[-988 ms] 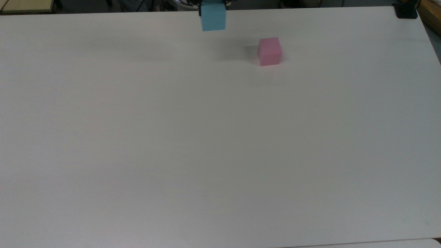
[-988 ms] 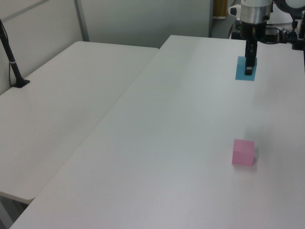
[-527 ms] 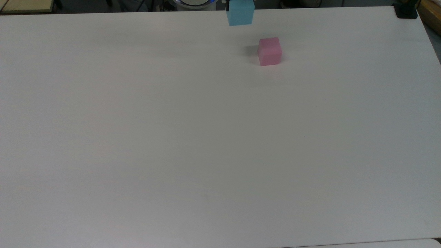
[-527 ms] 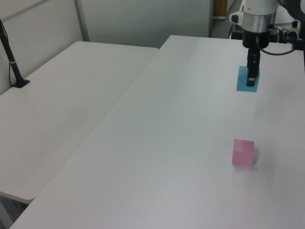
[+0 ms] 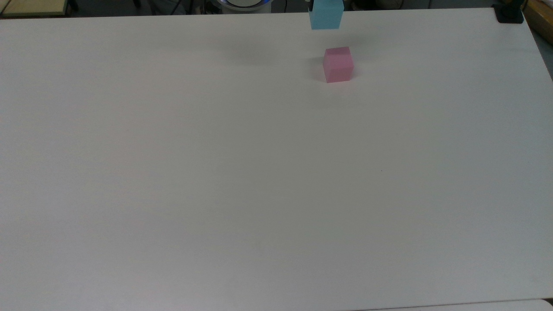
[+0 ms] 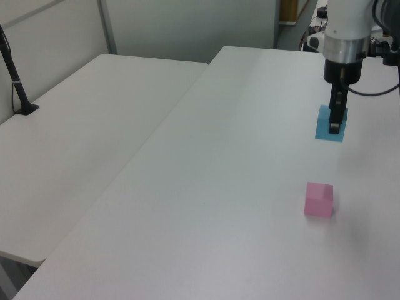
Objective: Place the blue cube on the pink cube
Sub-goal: 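Carry the blue cube over the pink cube, then lower the blue cube onto the top of the pink cube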
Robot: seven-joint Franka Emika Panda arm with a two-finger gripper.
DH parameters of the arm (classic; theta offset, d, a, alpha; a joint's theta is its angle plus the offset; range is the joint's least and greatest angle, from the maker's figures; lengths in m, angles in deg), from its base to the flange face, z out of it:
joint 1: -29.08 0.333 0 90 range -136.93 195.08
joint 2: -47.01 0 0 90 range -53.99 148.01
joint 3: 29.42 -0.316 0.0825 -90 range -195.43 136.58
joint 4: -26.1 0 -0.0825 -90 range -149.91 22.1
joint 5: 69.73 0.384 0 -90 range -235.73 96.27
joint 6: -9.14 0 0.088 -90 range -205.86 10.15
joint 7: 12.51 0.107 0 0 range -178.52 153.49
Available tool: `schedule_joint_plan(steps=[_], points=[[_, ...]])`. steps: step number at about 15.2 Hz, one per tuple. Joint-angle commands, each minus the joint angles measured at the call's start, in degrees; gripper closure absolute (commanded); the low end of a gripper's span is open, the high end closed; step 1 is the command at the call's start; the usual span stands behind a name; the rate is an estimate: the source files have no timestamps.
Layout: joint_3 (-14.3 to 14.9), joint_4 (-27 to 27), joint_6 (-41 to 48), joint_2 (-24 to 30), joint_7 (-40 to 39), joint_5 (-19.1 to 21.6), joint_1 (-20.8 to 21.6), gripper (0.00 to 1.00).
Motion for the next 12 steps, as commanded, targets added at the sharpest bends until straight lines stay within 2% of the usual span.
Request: schedule_joint_plan(steps=[1,5,12], points=[[1.0,-5.2,-6.2,0.3,2.6,1.5,2.1,0.7],[1.0,-9.6,-13.3,-1.0,2.6,2.5,3.5,0.7],[1.0,-9.8,-18.4,-7.2,2.0,2.5,4.3,0.7]])
